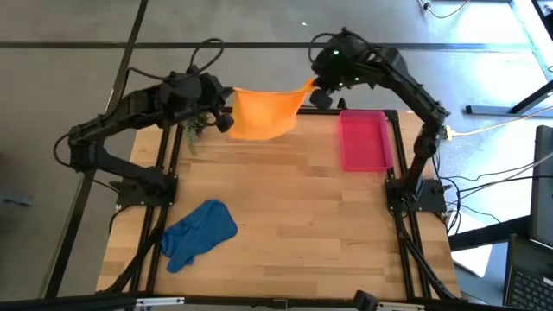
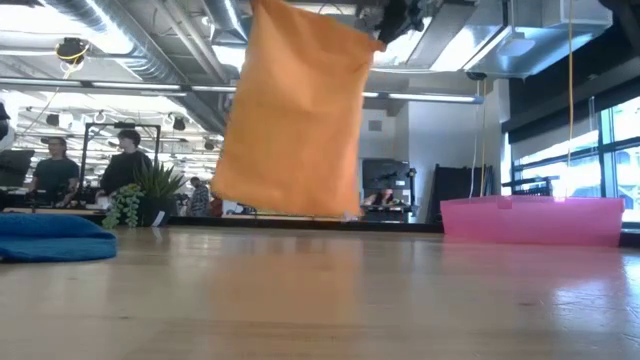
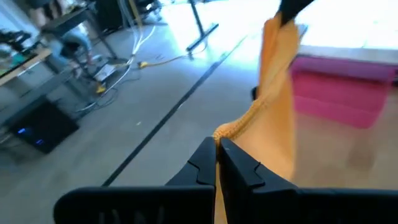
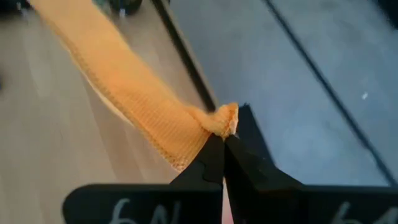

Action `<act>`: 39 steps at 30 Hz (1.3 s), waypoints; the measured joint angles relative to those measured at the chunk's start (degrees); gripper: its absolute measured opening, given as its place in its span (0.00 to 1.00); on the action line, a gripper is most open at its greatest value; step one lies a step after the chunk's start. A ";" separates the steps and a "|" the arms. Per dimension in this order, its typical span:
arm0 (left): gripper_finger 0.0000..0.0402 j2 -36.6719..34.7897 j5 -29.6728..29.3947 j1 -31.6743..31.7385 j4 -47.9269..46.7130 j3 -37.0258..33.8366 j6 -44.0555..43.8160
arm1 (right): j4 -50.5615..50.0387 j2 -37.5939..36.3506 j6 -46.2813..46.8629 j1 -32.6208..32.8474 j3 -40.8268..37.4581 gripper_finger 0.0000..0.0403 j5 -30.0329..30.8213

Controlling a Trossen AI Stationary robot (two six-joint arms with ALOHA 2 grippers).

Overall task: Roll microfiber towels into tight, uniform cylinder then place into a basket
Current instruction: Fold the orange microfiber towel

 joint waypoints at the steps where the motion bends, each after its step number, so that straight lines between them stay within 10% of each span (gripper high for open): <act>1: 0.00 0.50 -0.92 0.45 0.09 0.39 0.21 | 0.18 -0.72 -0.04 0.00 0.00 0.01 0.04; 8: 0.00 3.76 -3.20 4.01 -2.34 0.64 4.80 | -1.94 -3.03 0.23 -0.04 0.00 0.01 -2.22; 19: 0.00 7.49 0.30 6.57 -8.11 0.57 6.76 | -9.27 -3.03 -16.11 -1.55 -2.45 0.01 -30.89; 39: 0.00 8.13 -0.32 12.93 -1.66 6.02 17.37 | 5.32 -2.74 0.22 -7.37 -7.11 0.01 -19.27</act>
